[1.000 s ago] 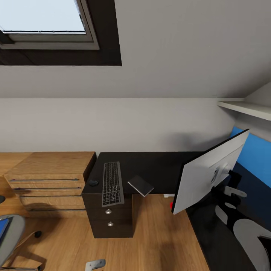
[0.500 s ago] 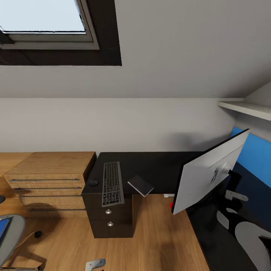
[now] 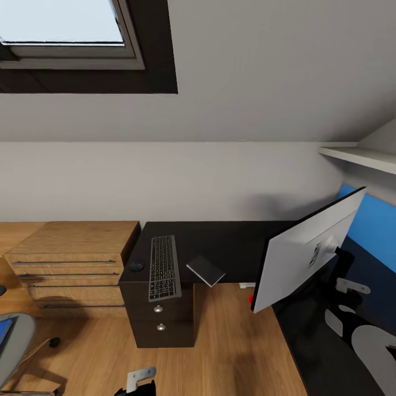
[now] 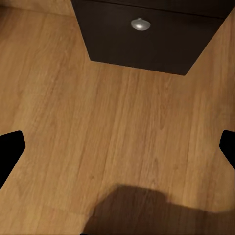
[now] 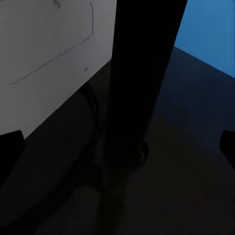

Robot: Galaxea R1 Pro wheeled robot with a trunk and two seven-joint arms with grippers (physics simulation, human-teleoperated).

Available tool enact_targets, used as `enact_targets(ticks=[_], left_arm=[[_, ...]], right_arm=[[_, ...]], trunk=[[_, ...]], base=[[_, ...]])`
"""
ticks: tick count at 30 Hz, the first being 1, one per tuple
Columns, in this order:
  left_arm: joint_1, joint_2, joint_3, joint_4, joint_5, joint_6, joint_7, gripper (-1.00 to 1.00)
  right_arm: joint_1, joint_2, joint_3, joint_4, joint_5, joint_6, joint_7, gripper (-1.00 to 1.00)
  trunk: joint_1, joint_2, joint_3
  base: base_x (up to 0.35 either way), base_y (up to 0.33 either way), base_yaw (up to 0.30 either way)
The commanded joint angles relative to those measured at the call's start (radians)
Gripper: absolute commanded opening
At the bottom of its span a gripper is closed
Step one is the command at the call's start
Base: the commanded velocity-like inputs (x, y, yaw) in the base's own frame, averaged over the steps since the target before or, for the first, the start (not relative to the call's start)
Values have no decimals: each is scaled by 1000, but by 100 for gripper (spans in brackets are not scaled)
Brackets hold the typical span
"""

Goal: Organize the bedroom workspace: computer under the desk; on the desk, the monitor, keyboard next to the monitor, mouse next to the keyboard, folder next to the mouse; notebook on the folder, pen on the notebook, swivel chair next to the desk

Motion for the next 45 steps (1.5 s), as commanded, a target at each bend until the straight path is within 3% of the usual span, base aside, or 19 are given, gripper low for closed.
enact_targets(ticks=[1, 28, 45], left_arm=[[-1, 1, -9, 0, 10, -5, 7, 100], [-1, 1, -9, -2, 11, -5, 7, 100], [-1, 3, -11, 2, 10, -5, 6, 100]], right_arm=[[-1, 0, 1, 1, -8, -5, 2, 100], [-1, -2, 0, 1, -10, -33, 2, 100], [2, 0, 0, 1, -9, -49, 2, 100]], trunk=[[4, -9, -5], [108, -198, -89], [108, -198, -88]], base=[[0, 0, 0], [0, 0, 0], [0, 0, -38]])
